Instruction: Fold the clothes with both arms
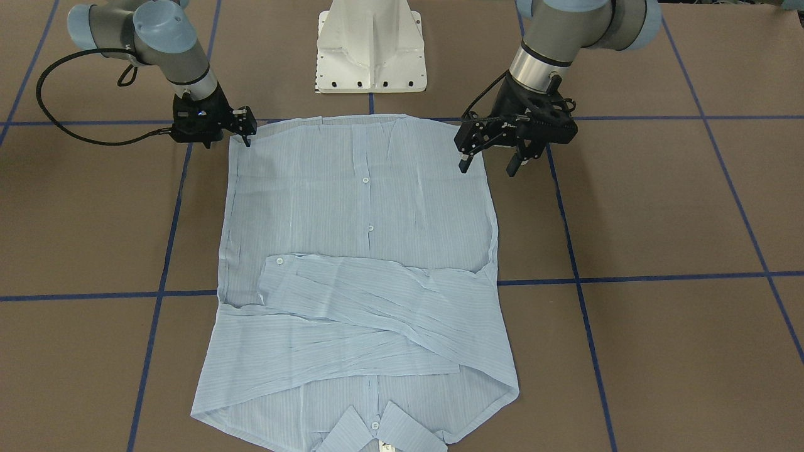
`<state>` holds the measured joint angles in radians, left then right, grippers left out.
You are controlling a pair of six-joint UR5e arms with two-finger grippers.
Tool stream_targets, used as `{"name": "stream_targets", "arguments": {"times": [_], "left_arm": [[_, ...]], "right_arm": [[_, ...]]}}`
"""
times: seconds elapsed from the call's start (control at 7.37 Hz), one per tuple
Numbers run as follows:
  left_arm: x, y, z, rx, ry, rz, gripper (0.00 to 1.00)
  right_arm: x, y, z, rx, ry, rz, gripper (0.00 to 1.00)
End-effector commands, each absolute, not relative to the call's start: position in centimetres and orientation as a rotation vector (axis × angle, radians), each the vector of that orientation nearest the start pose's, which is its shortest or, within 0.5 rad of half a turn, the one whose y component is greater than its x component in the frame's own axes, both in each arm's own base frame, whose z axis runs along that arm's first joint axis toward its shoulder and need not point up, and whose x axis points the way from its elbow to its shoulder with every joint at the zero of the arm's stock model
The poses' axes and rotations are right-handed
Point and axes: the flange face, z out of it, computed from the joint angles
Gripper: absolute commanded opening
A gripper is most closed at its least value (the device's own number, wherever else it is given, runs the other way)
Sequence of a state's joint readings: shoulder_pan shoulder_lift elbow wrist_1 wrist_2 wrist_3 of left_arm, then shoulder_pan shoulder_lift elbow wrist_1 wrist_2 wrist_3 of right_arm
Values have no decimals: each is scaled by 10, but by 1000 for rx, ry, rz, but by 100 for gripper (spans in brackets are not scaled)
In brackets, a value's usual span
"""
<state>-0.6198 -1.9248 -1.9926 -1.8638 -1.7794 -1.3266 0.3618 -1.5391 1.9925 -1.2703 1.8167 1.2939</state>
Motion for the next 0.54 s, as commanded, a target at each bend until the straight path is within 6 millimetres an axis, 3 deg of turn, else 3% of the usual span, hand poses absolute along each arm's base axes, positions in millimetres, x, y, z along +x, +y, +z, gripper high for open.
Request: {"name": "stream_targets", "arguments": {"times": [0.0, 0.41], "left_arm": [[391, -417, 247, 275, 1047, -226, 100], [391, -417, 247, 275, 1045, -226, 100]], "right_arm": [[-438, -281, 416, 5, -788, -16, 76], [-438, -280, 418, -7, -782, -18, 71]]}}
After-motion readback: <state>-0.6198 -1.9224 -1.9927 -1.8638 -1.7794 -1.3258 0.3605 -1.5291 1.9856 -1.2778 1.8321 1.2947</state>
